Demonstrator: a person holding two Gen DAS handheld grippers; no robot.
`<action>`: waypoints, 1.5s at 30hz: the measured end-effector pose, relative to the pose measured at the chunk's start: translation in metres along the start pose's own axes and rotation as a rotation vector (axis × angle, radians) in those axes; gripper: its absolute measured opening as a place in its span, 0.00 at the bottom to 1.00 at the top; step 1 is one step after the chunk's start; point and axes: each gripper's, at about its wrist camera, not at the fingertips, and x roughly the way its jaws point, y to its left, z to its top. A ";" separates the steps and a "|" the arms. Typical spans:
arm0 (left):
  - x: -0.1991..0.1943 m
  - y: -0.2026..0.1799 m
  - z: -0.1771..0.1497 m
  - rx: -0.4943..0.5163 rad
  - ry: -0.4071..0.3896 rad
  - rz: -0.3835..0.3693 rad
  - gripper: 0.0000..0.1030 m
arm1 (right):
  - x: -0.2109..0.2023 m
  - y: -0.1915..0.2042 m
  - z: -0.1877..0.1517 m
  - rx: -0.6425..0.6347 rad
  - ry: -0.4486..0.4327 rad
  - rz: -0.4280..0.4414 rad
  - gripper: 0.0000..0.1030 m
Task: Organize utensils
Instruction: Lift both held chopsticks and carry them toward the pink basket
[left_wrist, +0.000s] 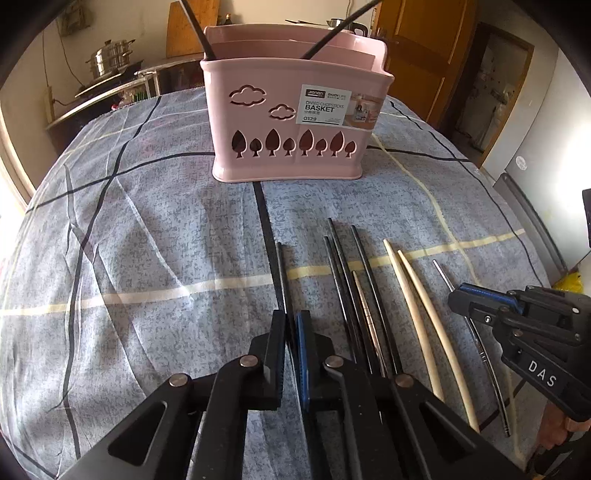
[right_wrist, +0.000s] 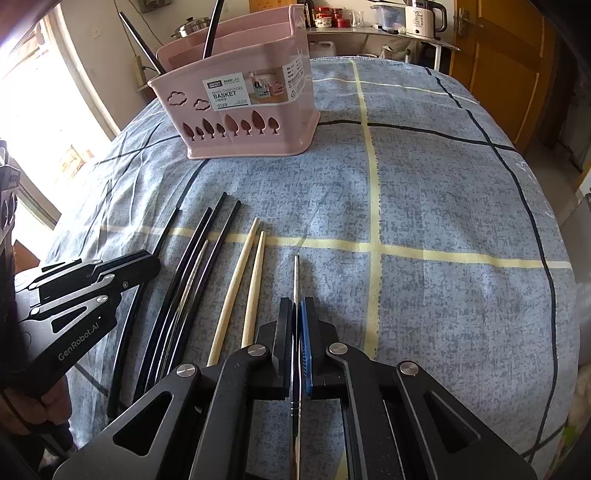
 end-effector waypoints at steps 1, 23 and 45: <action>-0.003 0.001 0.000 -0.002 -0.008 -0.004 0.05 | -0.004 -0.001 0.002 0.004 -0.013 0.006 0.04; -0.121 0.000 0.056 0.023 -0.289 -0.103 0.04 | -0.100 -0.004 0.047 0.016 -0.285 0.064 0.04; -0.167 0.013 0.024 -0.015 -0.327 -0.123 0.05 | -0.119 -0.001 0.024 -0.001 -0.293 0.052 0.04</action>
